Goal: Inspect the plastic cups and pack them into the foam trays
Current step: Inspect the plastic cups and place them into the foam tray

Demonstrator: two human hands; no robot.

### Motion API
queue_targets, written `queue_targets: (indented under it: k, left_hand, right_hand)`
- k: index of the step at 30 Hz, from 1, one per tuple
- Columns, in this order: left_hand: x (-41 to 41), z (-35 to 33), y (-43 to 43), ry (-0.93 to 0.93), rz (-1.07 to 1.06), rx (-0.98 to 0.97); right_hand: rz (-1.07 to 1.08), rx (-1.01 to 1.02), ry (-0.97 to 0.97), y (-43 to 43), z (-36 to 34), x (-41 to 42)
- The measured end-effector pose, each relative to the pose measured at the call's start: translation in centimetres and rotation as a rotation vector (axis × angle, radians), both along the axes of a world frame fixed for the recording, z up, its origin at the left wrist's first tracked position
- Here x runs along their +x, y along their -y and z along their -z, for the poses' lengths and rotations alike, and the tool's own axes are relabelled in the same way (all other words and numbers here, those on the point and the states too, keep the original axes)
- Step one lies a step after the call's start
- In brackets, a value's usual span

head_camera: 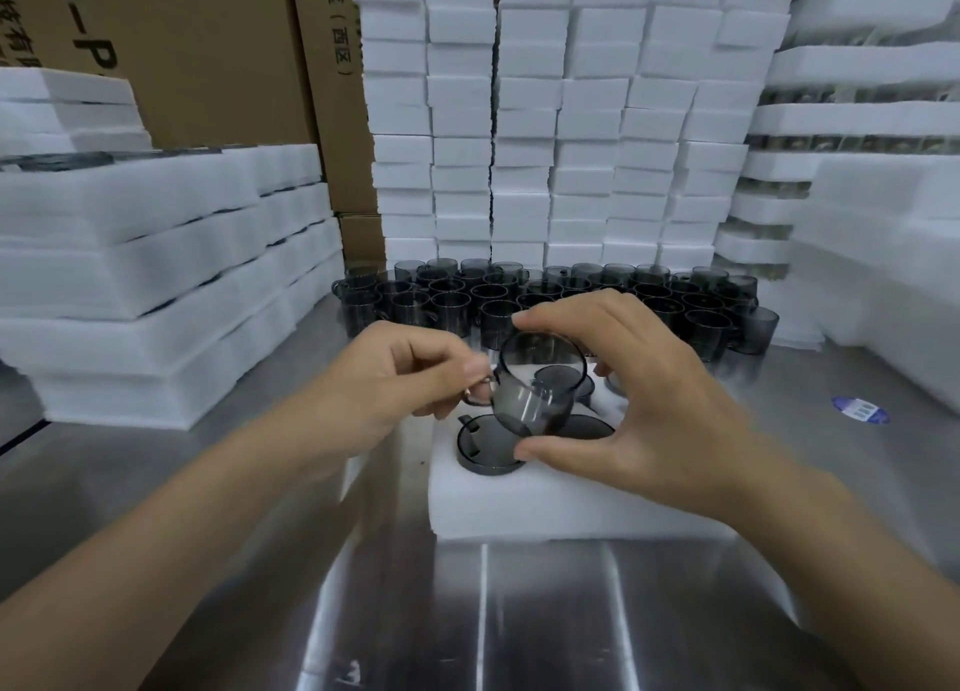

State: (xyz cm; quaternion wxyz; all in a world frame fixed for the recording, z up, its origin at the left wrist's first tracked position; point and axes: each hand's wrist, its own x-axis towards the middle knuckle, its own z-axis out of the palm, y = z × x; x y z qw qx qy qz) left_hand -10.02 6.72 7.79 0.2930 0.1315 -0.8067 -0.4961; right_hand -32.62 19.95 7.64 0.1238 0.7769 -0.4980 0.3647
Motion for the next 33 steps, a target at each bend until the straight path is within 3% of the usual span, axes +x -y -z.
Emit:
queue_targets:
  k: [4, 7, 10, 14, 18, 22, 28, 33]
  left_hand:
    - [-0.1, -0.2, -0.1, -0.028, -0.026, 0.249]
    - [-0.3, -0.4, -0.3, -0.029, -0.053, 0.269]
    - [-0.2, -0.4, -0.4, -0.072, -0.128, 0.171]
    - [0.5, -1.0, -0.5, -0.027, -0.106, -0.156]
    - [0.9, -1.0, -0.4, 0.102, -0.067, -0.209]
    - [0.8, -0.7, -0.2, 0.112, -0.068, -0.15]
    - [1.1, -0.9, 0.2, 0.077, -0.027, -0.092]
    - [1.2, -0.9, 0.3, 0.123, -0.005, -0.122]
  right_hand:
    - [0.04, -0.071, 0.01, 0.1, -0.3, -0.3]
    - [0.039, -0.042, 0.119, 0.1, -0.3, -0.4]
    - [-0.021, 0.073, 0.347, 0.1, -0.2, 0.0]
    - [-0.1, 0.221, 0.515, 0.0, -0.2, 0.3]
    - [-0.123, 0.274, 0.603, 0.3, -0.2, 0.4]
    - [-0.119, 0.312, 0.534, 0.1, -0.2, 0.1]
    - [0.049, 0.284, 0.157, 0.1, -0.1, -0.7]
    - [0.034, 0.227, 0.092, 0.5, 0.4, -0.5]
